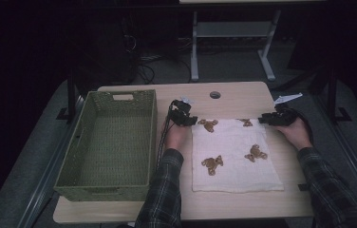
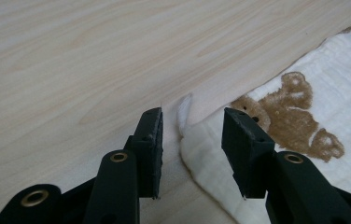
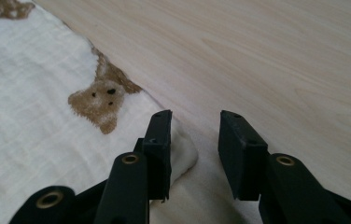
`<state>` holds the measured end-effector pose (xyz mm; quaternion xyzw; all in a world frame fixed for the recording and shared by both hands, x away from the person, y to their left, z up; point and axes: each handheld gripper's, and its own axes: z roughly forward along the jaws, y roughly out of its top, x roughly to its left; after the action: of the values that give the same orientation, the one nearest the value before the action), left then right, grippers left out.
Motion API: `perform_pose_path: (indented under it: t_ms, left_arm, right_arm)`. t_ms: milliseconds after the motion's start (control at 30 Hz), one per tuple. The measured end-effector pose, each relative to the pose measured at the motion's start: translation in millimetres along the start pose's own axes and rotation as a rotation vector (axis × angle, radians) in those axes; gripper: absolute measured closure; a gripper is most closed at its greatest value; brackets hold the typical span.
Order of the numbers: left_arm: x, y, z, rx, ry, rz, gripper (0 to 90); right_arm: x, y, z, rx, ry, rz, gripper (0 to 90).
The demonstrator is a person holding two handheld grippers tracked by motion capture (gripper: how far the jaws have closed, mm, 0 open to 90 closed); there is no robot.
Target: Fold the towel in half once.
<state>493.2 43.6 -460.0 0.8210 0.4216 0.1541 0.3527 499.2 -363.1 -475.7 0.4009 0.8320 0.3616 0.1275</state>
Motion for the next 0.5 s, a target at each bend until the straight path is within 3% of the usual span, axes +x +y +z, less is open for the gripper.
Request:
perform_pose_path:
  t_ms: [67, 267, 400, 500]
  left_arm:
    - [-1.0, -1.1, 2.2, 0.012, 0.0, 0.002, 58.5]
    - [-2.5, -4.8, 7.4, 0.033, 0.003, 0.022, 66.4]
    - [-5.1, -4.5, 7.6, 0.035, -0.017, 0.049, 80.0]
    - [-6.0, -3.8, 7.2, 0.042, -0.006, 0.052, 85.8]
  right_arm:
    - [1.4, -0.2, -0.2, -0.002, 0.003, 0.013, 67.2]
    - [4.8, -2.6, -1.0, -0.011, 0.01, -0.014, 78.2]
    - [7.5, -2.1, -0.9, -0.004, 0.015, -0.021, 85.0]
    - [8.3, -1.9, -0.9, -0.003, 0.016, -0.02, 86.0]
